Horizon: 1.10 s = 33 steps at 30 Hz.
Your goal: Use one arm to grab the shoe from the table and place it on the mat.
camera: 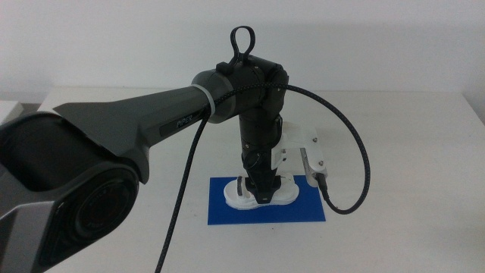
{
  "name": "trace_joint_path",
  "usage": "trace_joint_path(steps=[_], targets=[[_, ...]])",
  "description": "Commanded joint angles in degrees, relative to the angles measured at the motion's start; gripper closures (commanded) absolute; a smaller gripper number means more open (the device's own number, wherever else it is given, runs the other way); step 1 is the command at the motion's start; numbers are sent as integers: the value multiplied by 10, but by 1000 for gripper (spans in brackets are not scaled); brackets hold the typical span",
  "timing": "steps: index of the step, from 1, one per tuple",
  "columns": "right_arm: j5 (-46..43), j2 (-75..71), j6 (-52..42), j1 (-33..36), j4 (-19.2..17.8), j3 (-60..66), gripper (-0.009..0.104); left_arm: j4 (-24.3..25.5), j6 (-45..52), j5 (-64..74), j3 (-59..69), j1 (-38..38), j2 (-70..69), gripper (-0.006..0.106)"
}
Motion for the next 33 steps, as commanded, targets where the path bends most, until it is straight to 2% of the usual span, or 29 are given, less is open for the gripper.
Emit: trace_joint_path(steps=[1, 2, 6, 7, 10, 15, 18, 19, 21, 24, 25, 28, 30, 33], targets=[[-5, -3, -2, 1, -4, 1, 16, 1, -3, 1, -1, -1, -5, 59], [-5, -3, -2, 1, -4, 1, 16, -1, 14, 1, -1, -1, -5, 36], [-5, -3, -2, 1, -4, 1, 16, -1, 21, 1, -1, -1, -5, 10], [-5, -3, -2, 1, -4, 1, 16, -3, 26, 1, -1, -1, -5, 7], [-5, -3, -2, 1, -4, 1, 16, -8, 21, 1, -1, -1, -13, 7], [-5, -3, -2, 1, -4, 1, 16, -3, -15, 1, -1, -1, -127, 7], [-5, -3, -2, 1, -4, 1, 16, 21, -85, 1, 7, 5, -213, 7], [-5, -3, -2, 1, -4, 1, 16, 16, -112, 1, 13, 10, -244, 7], [-5, -3, -2, 1, -4, 1, 16, -36, -158, 1, 42, 33, -307, 7], [-5, -3, -2, 1, -4, 1, 16, -146, -163, -30, 132, 75, -403, 7], [-5, -3, -2, 1, -4, 1, 16, -166, -163, -51, 163, 85, -432, 7], [-5, -3, -2, 1, -4, 1, 16, -165, -205, -154, 286, 111, -546, 7], [-5, -3, -2, 1, -4, 1, 16, -153, -276, -235, 374, 129, -621, 7], [-5, -3, -2, 1, -4, 1, 16, -135, -304, -352, 489, 149, -721, 7]])
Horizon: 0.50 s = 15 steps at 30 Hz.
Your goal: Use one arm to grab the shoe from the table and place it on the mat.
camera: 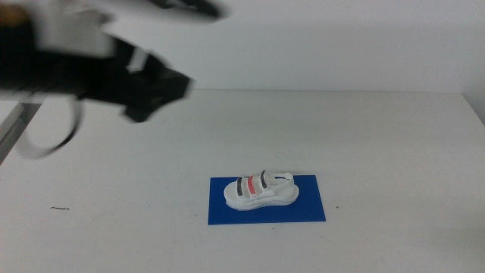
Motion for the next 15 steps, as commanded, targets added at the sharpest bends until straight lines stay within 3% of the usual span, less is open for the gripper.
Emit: trace_joint_path(steps=[1, 6, 13, 15], targets=[[-5, -3, -2, 1, -4, 1, 16, 3, -40, -107, 87, 14, -75, 7], [-5, -3, -2, 1, -4, 1, 16, 24, -96, -277, 242, 45, -215, 7], [-5, -3, -2, 1, -4, 1, 16, 23, -136, -393, 404, 97, -318, 7], [-5, -3, -2, 1, -4, 1, 16, 51, -154, -436, 453, 112, -333, 7]])
